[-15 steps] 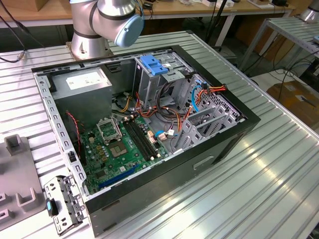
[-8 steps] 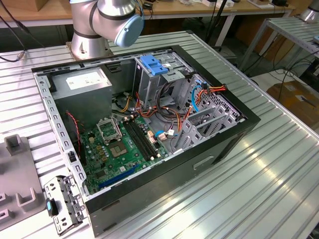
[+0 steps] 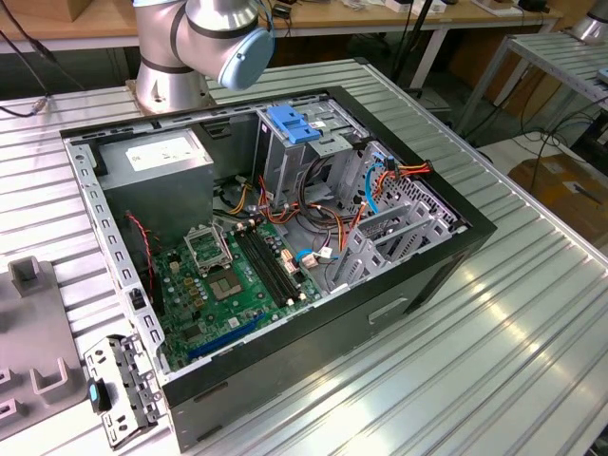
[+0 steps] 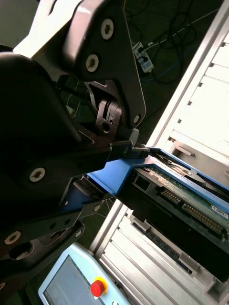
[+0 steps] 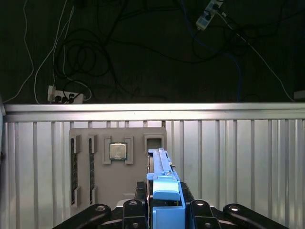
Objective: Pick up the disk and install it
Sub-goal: 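Pick up the disk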
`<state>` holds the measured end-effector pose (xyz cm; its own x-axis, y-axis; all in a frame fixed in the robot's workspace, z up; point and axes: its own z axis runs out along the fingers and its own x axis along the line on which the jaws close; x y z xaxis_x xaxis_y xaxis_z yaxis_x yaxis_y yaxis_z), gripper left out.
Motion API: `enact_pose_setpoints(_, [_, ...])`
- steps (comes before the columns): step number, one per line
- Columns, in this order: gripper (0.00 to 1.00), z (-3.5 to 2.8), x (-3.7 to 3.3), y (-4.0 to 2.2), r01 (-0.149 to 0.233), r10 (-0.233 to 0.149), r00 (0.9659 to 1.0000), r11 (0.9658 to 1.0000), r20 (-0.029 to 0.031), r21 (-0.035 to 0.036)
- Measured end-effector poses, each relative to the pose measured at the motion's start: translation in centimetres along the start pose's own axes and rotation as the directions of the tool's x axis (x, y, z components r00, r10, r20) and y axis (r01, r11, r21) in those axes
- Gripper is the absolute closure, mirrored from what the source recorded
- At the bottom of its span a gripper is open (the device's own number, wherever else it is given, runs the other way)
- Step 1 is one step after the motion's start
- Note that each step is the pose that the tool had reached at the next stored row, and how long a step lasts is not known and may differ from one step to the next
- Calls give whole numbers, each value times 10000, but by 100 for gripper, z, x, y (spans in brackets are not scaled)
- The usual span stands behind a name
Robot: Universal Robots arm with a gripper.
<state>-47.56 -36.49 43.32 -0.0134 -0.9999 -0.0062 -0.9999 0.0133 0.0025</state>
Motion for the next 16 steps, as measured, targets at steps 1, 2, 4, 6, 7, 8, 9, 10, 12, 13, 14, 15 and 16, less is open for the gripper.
enact_pose_setpoints(1, [63, 0, 0, 0, 0, 0, 10000, 10000, 0, 0])
enact_pose_setpoints(2, [63, 0, 0, 0, 0, 0, 10000, 10000, 0, 1])
enact_pose_setpoints(4, [63, -1, 0, 0, 0, 0, 10000, 10000, 0, 1])
enact_pose_setpoints(6, [63, -1, 0, 0, 0, 0, 10000, 10000, 0, 1])
enact_pose_setpoints(7, [63, -3, 0, 0, 0, 0, 10000, 10000, 0, 0])
enact_pose_setpoints(8, [63, -6, 0, 0, 0, 0, 10000, 10000, -1, -1])
enact_pose_setpoints(9, [63, -11, 0, 0, 0, 0, 10000, 10000, -1, -1])
enact_pose_setpoints(10, [63, -20, 0, 0, 0, 0, 10000, 10000, 0, 0])
enact_pose_setpoints(12, [63, -74, -1, 0, 0, 0, 10000, 10000, -1, -1])
enact_pose_setpoints(13, [63, -97, -1, 0, 0, 0, 10000, 10000, 0, 0])
enact_pose_setpoints(14, [63, -116, -1, 1, 0, 0, 10000, 10000, 0, 1])
enact_pose_setpoints(15, [63, -140, -1, 1, 0, 0, 10000, 10000, 1, 1])
enact_pose_setpoints(16, [63, -165, -1, 0, 0, 0, 10000, 10000, 0, 0])
